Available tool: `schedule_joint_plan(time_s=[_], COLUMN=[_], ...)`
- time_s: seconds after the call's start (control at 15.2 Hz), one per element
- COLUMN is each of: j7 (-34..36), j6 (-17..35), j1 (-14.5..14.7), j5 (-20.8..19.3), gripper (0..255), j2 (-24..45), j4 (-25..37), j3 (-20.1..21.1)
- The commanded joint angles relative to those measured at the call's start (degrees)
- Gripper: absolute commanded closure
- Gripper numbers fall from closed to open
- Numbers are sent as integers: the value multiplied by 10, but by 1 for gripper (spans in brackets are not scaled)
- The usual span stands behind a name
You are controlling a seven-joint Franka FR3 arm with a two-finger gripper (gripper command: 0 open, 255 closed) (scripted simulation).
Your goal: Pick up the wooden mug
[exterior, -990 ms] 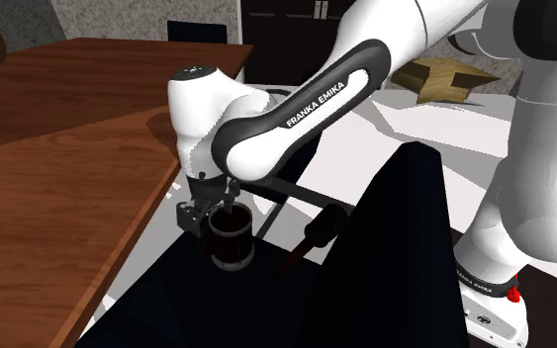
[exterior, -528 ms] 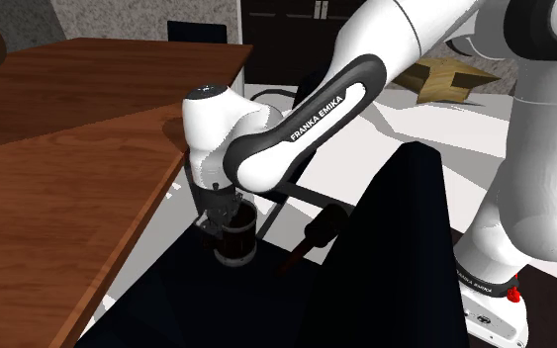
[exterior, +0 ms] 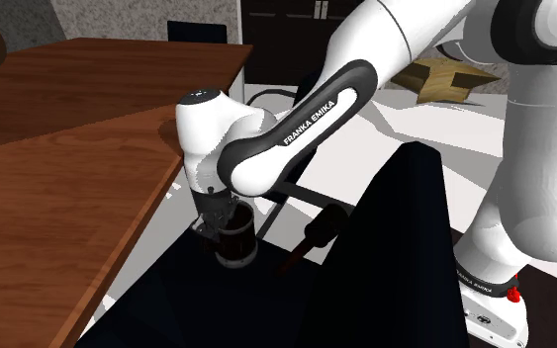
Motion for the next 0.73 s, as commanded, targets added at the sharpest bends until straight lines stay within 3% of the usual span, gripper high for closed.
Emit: schedule_joint_plan(time_s=[0.0, 0.66], j7=[3, -14], j6=[-8, -70], j1=[5, -9], j5=[-1, 27], gripper=[255, 255], j2=[6, -37], j4=[12, 35], j3=[1, 19])
